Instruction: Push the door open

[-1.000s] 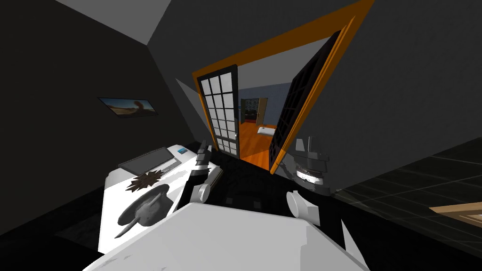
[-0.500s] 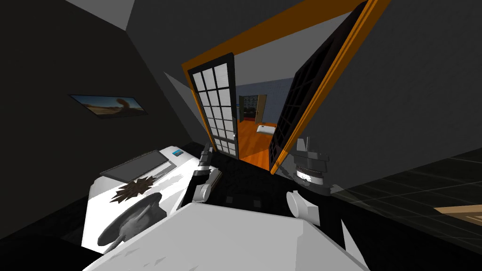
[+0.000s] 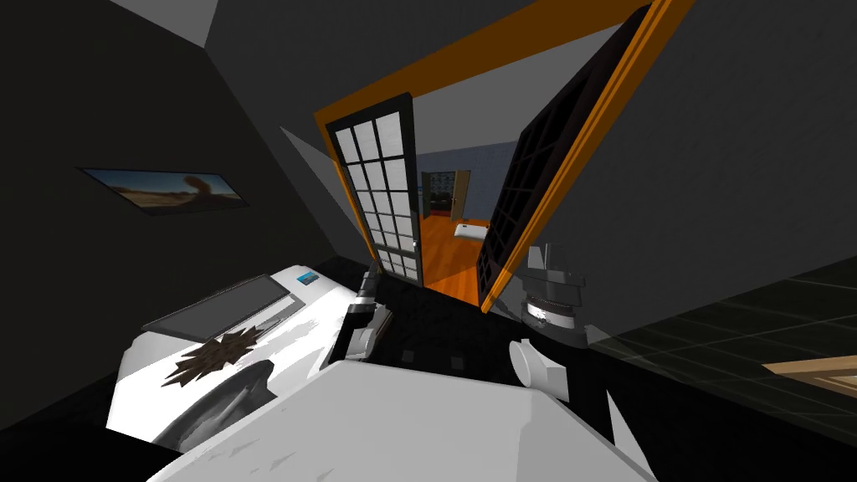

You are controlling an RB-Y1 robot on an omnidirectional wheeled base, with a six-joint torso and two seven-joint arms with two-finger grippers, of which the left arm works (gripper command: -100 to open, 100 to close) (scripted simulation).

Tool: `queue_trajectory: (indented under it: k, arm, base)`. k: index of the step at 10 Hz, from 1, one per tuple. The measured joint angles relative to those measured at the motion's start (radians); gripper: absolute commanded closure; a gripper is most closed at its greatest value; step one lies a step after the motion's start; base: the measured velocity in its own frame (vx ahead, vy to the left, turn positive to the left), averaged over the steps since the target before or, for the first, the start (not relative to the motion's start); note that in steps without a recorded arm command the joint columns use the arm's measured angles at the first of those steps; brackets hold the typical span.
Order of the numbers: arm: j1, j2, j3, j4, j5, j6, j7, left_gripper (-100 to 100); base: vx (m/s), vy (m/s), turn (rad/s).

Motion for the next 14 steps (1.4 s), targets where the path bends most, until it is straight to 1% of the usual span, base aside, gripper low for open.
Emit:
queue_trajectory:
  k: [1, 2, 4, 5, 6, 9, 10, 12, 14]
  arm:
    - [-0.013, 0.003, 0.005, 0.031, -0.006, -0.008, -0.024, -100]
    - [-0.02, 0.005, 0.008, 0.06, -0.013, -0.02, -0.048, -100]
    - [-0.042, 0.015, 0.021, 0.112, -0.025, -0.032, -0.096, -100]
    - [-0.044, 0.014, 0.022, 0.14, -0.033, -0.043, -0.123, -100]
    - [-0.06, 0.021, 0.031, 0.175, -0.038, -0.054, -0.147, -100]
    - [-0.081, 0.026, 0.042, 0.253, -0.061, -0.078, -0.228, -100]
    - [-0.094, 0.028, 0.048, 0.285, -0.068, -0.087, -0.255, -100]
    - [-0.114, 0.031, 0.059, 0.356, -0.083, -0.114, -0.312, -100]
    - [-0.13, 0.035, 0.068, 0.405, -0.098, -0.124, -0.365, -100]
  base:
    - [0.104, 0.038, -0.073]
    - [0.097, 0.043, -0.083]
    - [0.091, 0.043, -0.071]
    - [0.102, 0.049, -0.086]
    - [0.098, 0.039, -0.091]
    - [0.093, 0.058, -0.081]
    - [0.099, 0.042, -0.08]
    - [0.085, 0.045, -0.087]
    - [0.093, 0.06, -0.082]
